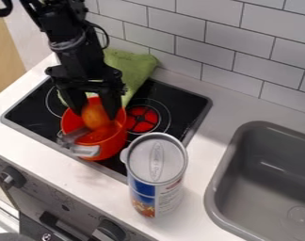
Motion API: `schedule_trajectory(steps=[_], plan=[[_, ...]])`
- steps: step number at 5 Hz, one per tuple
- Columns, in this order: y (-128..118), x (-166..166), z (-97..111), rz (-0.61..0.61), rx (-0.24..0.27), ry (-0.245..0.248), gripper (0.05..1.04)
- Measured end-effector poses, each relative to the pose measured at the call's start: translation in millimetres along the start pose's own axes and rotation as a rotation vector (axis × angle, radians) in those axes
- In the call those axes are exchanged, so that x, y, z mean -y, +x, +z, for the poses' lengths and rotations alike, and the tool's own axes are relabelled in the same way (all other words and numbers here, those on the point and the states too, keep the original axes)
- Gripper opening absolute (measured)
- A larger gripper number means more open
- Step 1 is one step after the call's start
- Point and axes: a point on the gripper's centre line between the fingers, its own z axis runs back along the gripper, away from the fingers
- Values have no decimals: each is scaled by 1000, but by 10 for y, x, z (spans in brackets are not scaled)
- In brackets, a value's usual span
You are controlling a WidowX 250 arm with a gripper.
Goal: Put the orange object in the red pot
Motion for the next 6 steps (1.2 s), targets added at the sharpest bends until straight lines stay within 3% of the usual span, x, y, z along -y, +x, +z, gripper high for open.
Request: schedule_trajectory(steps=[1,2,3,6], plan=[[8,-10,-16,15,24,-15,1000],[33,-51,48,16,16,-26,999],[62,-177,94,-10,38,-15,999],[423,-801,251,-73,249,117,999]])
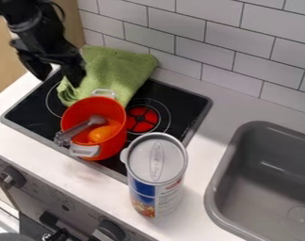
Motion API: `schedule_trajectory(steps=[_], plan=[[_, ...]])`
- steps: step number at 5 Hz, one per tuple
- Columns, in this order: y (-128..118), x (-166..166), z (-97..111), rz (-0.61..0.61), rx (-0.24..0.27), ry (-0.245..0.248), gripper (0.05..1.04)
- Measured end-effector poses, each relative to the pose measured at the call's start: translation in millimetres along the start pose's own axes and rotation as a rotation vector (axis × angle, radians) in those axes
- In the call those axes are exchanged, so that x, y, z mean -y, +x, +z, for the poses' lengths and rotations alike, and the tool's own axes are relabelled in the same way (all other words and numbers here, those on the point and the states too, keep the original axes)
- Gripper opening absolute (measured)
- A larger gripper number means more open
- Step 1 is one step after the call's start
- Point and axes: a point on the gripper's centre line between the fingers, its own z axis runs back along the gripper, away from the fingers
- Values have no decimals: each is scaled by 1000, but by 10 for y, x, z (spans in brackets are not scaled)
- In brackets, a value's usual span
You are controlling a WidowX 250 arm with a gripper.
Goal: Put the orange object in the red pot
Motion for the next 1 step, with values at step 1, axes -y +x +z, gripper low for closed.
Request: schedule_trajectory(steps=[1], plan=[[112,-137,8,31,39,15,999]])
